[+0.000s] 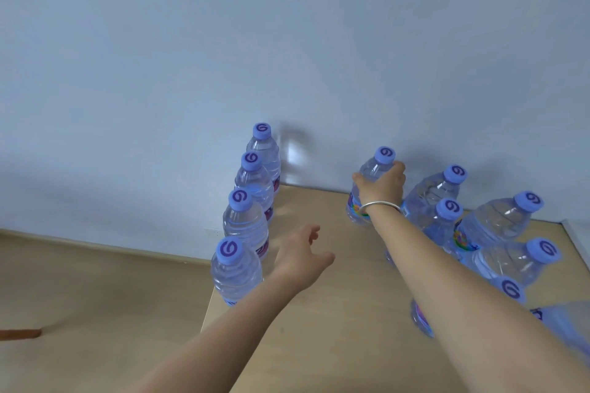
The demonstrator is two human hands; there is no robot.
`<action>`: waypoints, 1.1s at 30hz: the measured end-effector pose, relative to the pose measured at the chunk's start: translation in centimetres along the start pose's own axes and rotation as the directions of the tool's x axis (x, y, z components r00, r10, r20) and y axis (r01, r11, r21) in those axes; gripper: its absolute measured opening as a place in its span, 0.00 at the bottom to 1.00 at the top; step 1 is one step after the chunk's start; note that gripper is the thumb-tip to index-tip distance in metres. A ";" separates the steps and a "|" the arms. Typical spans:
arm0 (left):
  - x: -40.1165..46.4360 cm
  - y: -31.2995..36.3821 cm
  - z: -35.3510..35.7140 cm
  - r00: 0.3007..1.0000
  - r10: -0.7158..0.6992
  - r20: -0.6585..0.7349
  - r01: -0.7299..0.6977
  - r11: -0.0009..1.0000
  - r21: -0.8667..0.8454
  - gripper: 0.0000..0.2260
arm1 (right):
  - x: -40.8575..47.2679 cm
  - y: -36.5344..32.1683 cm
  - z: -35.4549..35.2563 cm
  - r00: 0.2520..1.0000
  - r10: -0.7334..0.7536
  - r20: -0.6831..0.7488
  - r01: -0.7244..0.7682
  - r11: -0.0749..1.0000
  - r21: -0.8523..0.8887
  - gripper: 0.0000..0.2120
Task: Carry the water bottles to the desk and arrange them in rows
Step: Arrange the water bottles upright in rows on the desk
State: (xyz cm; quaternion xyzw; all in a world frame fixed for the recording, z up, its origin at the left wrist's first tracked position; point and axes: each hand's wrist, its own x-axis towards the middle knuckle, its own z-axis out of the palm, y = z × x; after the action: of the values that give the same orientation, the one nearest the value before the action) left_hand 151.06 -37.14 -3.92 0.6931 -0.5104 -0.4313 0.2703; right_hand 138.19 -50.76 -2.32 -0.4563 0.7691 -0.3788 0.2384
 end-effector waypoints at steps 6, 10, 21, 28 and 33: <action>-0.9 -0.3 -0.2 0.998 -0.049 0.024 0.052 0.987 -0.152 0.33 | -4.4 -1.3 -4.7 0.933 -0.278 0.230 0.180 0.912 0.369 0.22; -2.6 0.6 -1.7 0.988 -0.003 0.153 0.073 0.889 -0.452 0.39 | -6.8 -3.3 -9.7 0.756 -0.446 0.480 0.135 0.823 0.552 0.21; -9.1 2.5 -4.9 0.815 0.416 0.405 -0.112 0.797 -0.594 0.28 | -11.3 -4.6 -14.3 0.474 -0.641 0.604 -0.267 0.549 0.792 0.24; -11.3 1.9 -4.2 0.895 0.303 0.326 -0.077 0.826 -0.559 0.26 | -13.1 -3.8 -14.7 0.455 -0.624 0.636 -0.318 0.553 0.770 0.26; -12.3 2.2 -2.7 0.985 0.153 -0.075 -0.169 0.838 -0.518 0.32 | -14.1 -5.1 -14.5 0.611 -0.589 0.529 0.141 0.739 0.659 0.15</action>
State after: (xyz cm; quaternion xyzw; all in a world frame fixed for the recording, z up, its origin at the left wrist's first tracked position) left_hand 151.07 -26.52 3.18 0.5547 -0.4262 -0.5189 0.4913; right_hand 137.15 -34.59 10.72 -0.6294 0.3533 -0.4206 0.5498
